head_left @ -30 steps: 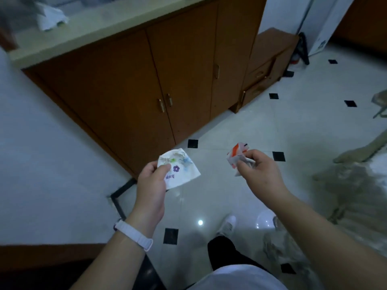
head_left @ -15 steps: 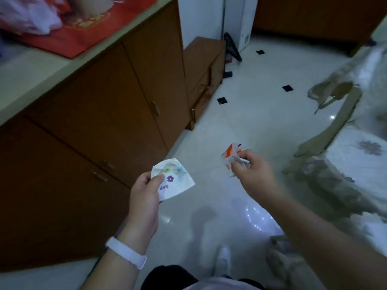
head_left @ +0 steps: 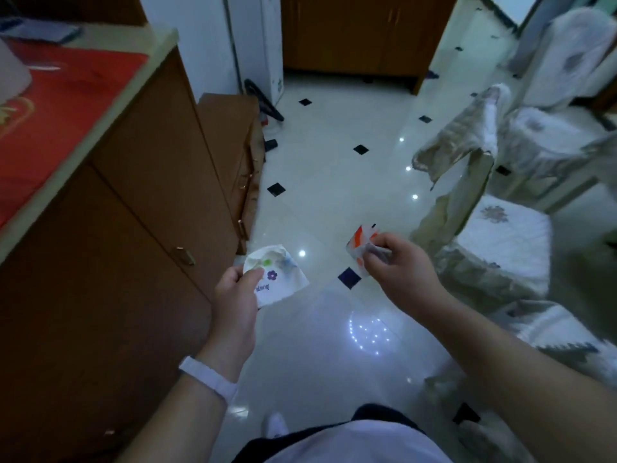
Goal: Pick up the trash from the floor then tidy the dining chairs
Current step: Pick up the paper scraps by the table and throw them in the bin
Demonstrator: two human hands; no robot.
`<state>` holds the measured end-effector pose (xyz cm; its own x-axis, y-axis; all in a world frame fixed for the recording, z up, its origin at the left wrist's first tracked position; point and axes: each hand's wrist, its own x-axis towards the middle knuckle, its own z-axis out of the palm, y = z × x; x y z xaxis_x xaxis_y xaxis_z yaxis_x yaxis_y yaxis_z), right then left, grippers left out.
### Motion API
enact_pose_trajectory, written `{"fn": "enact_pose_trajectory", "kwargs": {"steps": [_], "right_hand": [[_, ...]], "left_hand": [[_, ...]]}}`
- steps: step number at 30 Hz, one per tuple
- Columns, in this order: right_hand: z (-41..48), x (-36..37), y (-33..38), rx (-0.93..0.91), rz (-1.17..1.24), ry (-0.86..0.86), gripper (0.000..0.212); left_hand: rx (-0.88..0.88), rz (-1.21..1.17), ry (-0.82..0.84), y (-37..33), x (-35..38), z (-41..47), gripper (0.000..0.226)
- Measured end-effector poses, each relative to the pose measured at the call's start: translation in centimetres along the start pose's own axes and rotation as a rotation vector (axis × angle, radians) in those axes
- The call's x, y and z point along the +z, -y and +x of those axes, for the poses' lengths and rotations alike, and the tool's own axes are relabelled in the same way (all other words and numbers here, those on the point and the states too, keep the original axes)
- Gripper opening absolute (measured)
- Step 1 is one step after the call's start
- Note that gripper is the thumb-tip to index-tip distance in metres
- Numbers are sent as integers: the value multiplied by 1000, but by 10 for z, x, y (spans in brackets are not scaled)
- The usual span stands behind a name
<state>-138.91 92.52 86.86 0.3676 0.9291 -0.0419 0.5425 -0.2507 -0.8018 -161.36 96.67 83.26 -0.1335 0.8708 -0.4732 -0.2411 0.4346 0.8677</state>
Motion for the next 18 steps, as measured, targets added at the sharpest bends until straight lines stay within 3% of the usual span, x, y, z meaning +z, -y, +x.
{"fn": "enact_pose_trajectory", "kwargs": {"steps": [10, 18], "right_hand": [[81, -12, -26, 158, 88, -224, 16], [218, -21, -63, 274, 214, -187, 15]], "left_hand": [[-20, 98, 263, -34, 94, 98, 10], [-28, 174, 203, -61, 199, 193, 9]]}}
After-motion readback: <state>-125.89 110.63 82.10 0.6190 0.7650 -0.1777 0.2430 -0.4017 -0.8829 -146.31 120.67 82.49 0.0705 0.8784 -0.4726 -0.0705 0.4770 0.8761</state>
